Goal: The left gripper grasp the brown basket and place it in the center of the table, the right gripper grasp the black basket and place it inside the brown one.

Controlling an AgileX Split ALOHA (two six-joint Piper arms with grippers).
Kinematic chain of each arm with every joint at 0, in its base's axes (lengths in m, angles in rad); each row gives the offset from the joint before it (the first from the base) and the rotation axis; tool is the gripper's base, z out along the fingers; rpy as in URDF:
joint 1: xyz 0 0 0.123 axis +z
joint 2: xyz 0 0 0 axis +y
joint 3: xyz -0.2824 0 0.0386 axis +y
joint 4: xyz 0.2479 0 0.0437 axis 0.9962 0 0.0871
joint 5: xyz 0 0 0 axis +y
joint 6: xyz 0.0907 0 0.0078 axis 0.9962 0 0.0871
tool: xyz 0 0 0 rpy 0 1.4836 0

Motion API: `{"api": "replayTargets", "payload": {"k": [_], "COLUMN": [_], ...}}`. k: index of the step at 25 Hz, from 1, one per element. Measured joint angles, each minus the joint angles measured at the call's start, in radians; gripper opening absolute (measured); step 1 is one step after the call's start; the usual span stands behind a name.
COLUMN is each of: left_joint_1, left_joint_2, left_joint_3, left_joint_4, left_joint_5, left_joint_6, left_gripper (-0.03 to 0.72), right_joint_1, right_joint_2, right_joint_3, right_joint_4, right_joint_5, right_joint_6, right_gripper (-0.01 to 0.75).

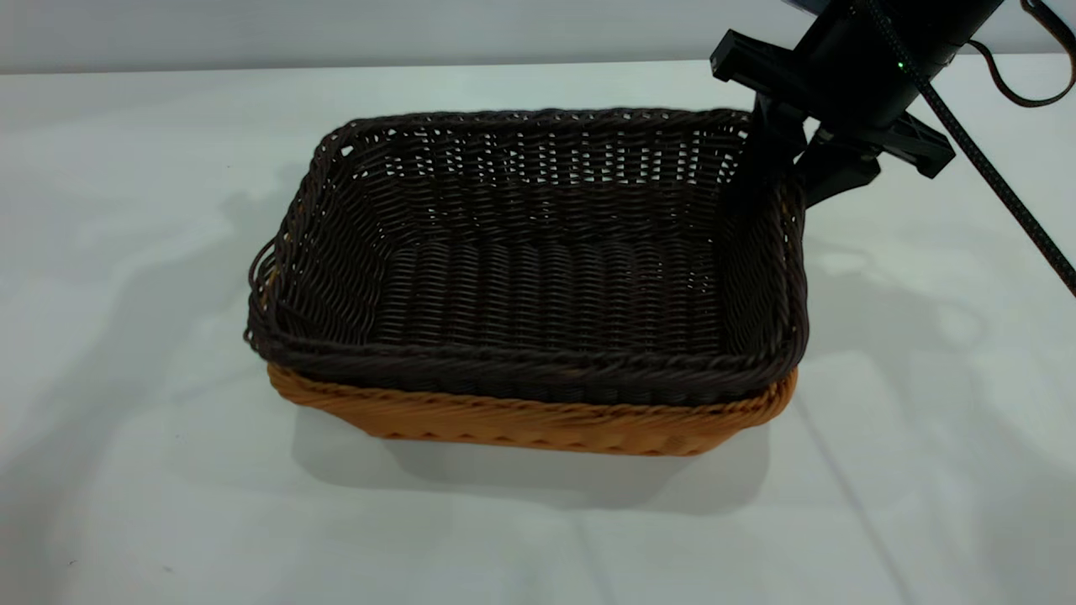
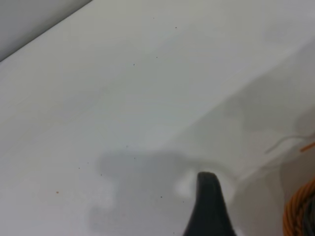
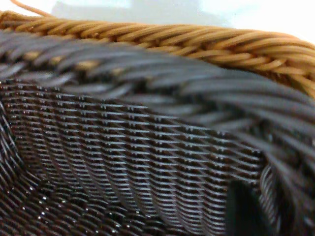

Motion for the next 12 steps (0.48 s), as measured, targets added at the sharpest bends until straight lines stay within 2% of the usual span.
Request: {"api": "replayTargets", "payload": {"k": [4,6,8,12], "left_joint_1": [0.0,0.0,0.0,0.0], "left_joint_2": [-0.023,-0.054,-0.102,-0.22], "left_joint_3": [0.0,0.0,0.0,0.0], "left_joint_4": [0.001,0.0,0.004,0.007], "left_joint_5": [0.002,0.004,0.008,0.016], "left_joint_6": [0.007,0.008,0.009,0.009], "left_gripper": [0.489,0.489,0.489,0.489], "right_joint_1": [-0.007,-0.016,-0.027,-0.038], "right_joint_2": [0.0,0.0,0.0,-0.017], "right_joint_3": [-0.04,-0.089,-0.156,-0.281], "right_joint_4": [-0.023,-0.058,-0.091,-0.135], "right_joint_5": [0.068,0.137,0.203,0.323], "right_joint_6": [-0.04,-0.048,-0.046,-0.027], "right_gripper": [0.444,0.497,0.527,0.541]}}
